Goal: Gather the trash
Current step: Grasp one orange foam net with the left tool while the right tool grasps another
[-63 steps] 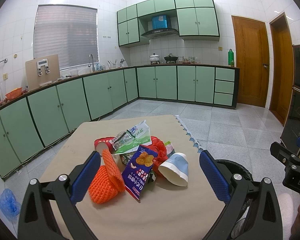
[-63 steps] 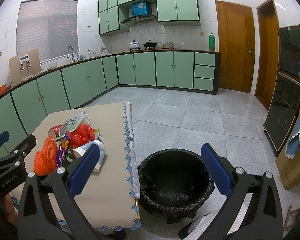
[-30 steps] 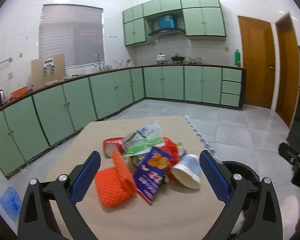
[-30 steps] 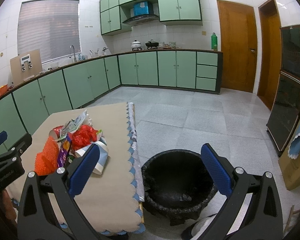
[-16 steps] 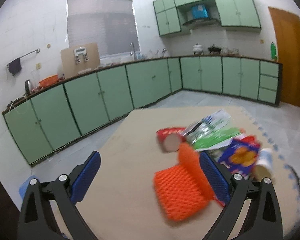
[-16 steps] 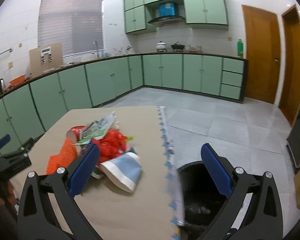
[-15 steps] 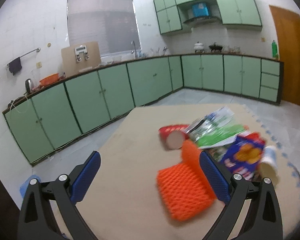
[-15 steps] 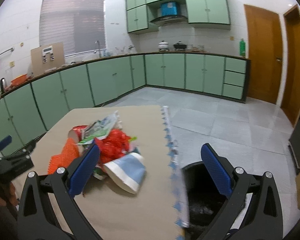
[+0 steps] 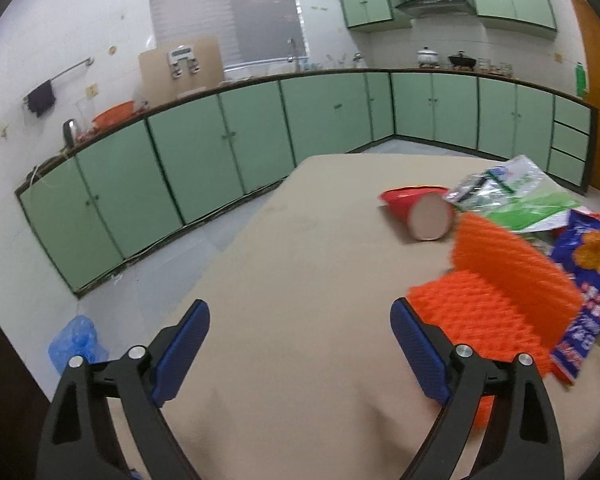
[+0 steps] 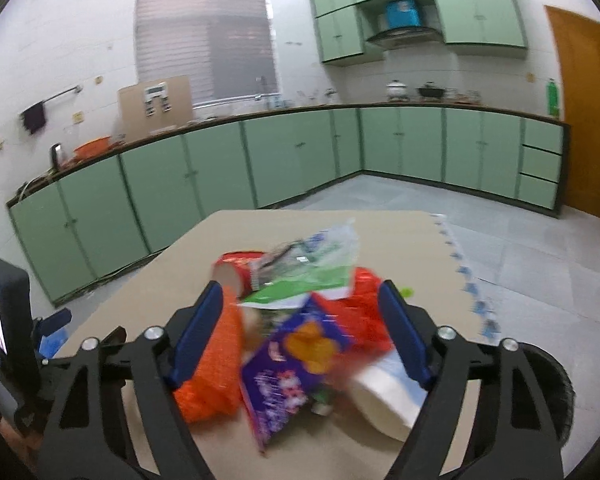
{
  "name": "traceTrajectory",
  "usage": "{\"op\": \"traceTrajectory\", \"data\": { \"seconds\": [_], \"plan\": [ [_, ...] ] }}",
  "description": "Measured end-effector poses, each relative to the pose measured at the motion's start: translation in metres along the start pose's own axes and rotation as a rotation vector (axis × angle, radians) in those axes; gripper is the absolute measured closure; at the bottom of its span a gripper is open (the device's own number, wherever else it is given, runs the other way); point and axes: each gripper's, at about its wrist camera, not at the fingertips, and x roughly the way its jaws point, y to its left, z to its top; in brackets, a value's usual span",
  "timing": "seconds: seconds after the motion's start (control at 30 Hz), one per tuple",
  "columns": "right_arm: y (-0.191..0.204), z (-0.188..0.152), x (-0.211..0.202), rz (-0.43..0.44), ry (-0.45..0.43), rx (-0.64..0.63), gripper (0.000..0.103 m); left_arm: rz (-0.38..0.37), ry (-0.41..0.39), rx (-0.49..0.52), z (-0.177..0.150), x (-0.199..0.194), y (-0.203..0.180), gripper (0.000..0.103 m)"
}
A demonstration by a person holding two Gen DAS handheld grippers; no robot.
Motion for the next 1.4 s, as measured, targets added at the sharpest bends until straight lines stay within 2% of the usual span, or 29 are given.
{"op": "traceTrajectory", "data": {
  "seconds": [0.17, 0.37, 0.6, 0.67, 0.9, 1.17, 1.2, 1.27, 1.4],
  "plan": [
    [0.027, -0.010, 0.022, 0.063, 0.052, -0.050, 0.044, 0.016, 0.002, -0.010, -0.007, 0.003, 0.012, 0.013],
    [0.045, -0.028, 0.037, 0.073, 0.079, -0.098, 0.057, 0.000, 0.005, -0.015, -0.009, 0.006, 0.012, 0.013],
    [0.052, -0.037, 0.044, 0.082, 0.097, -0.133, 0.062, -0.012, 0.009, -0.016, -0.009, 0.006, 0.009, 0.013],
    [0.052, -0.038, 0.046, 0.084, 0.107, -0.138, 0.068, -0.014, 0.004, -0.014, -0.009, 0.004, 0.008, 0.013],
    [0.051, -0.034, 0.036, 0.110, 0.086, -0.145, 0.069, -0.012, -0.002, -0.003, -0.008, -0.001, 0.005, 0.013],
    [0.052, -0.042, 0.043, 0.112, 0.144, -0.159, 0.070, -0.032, 0.005, -0.012, -0.007, -0.004, 0.002, 0.013],
    [0.052, -0.043, 0.045, 0.115, 0.152, -0.155, 0.071, -0.037, 0.007, -0.014, -0.007, -0.005, 0.001, 0.013],
    [0.051, -0.046, 0.048, 0.124, 0.167, -0.151, 0.088, -0.048, 0.009, -0.019, -0.006, -0.006, 0.001, 0.013],
    [0.049, -0.046, 0.045, 0.148, 0.166, -0.139, 0.092, -0.075, 0.006, -0.020, -0.004, -0.010, -0.005, 0.013]
  ]
}}
